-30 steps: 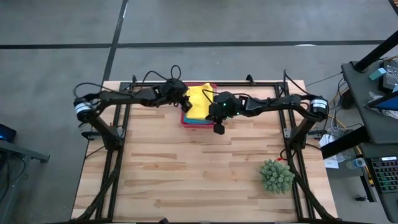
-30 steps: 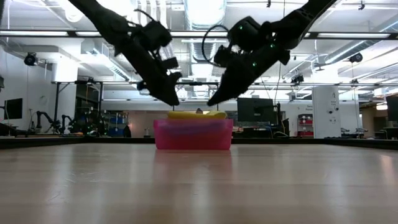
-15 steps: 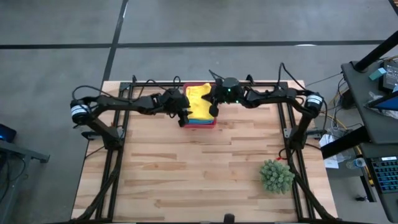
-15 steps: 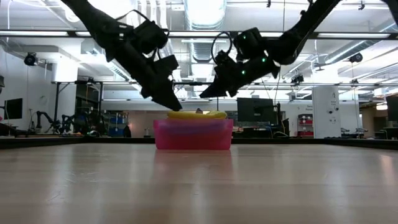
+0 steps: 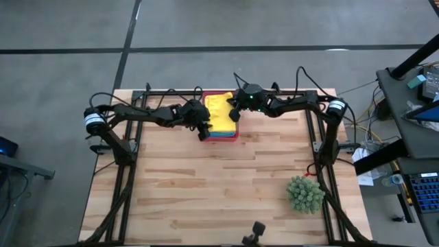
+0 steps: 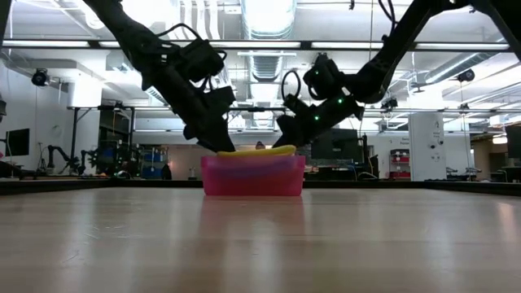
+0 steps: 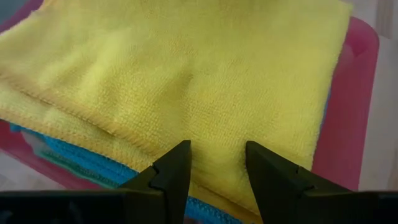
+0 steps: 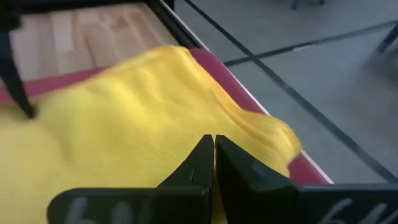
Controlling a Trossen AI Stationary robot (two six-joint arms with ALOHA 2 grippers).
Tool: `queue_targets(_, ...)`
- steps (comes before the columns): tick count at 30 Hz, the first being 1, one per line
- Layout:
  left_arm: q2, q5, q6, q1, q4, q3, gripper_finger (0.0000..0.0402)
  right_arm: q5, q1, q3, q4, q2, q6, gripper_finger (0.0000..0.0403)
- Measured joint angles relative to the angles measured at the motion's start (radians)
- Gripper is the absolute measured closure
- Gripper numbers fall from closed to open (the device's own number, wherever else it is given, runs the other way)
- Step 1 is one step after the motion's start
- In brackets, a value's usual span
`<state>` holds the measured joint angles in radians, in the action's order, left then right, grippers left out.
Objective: Fold microfiber towels
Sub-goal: Put the yellow towel into the bin
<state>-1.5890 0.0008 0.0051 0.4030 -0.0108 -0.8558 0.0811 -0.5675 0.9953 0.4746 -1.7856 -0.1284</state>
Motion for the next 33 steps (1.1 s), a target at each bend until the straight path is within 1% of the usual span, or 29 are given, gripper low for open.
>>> queue_targets(7,0.000,-0.001,-0.027,-0.002,-0.058,0.000,0.0263,-0.006,-0.025,0.007,-0.025,-0.010,0.024,0.0394)
queue_targets(12,0.004,-0.001,-0.026,-0.002,-0.052,-0.005,0.0263,-0.006,-0.034,0.007,-0.027,-0.004,0.025,0.0394)
queue_targets(15,0.020,-0.001,-0.026,-0.002,-0.051,-0.010,0.0263,-0.006,-0.033,0.010,-0.039,0.022,0.025,0.0394)
queue_targets(20,0.063,-0.001,-0.025,-0.003,-0.052,-0.010,0.0263,0.003,-0.023,0.011,-0.100,0.100,0.017,0.0394)
queue_targets(22,0.085,-0.002,-0.018,-0.003,-0.051,-0.010,0.0263,0.034,-0.013,0.011,-0.133,0.130,0.005,0.0394)
queue_targets(24,0.095,-0.013,0.000,-0.002,-0.045,-0.014,0.0263,0.094,0.002,0.011,-0.161,0.155,-0.002,0.0394)
queue_targets(26,0.099,-0.050,0.023,0.001,-0.024,-0.016,0.0263,0.159,0.022,0.009,-0.176,0.168,-0.004,0.0394)
queue_targets(29,0.086,-0.080,0.057,0.009,0.076,-0.016,0.0263,0.246,0.055,0.000,-0.183,0.170,-0.006,0.0394)
queue_targets(33,0.048,-0.089,0.087,0.029,0.172,-0.016,0.0263,0.294,0.104,-0.018,-0.184,0.158,-0.021,0.0394)
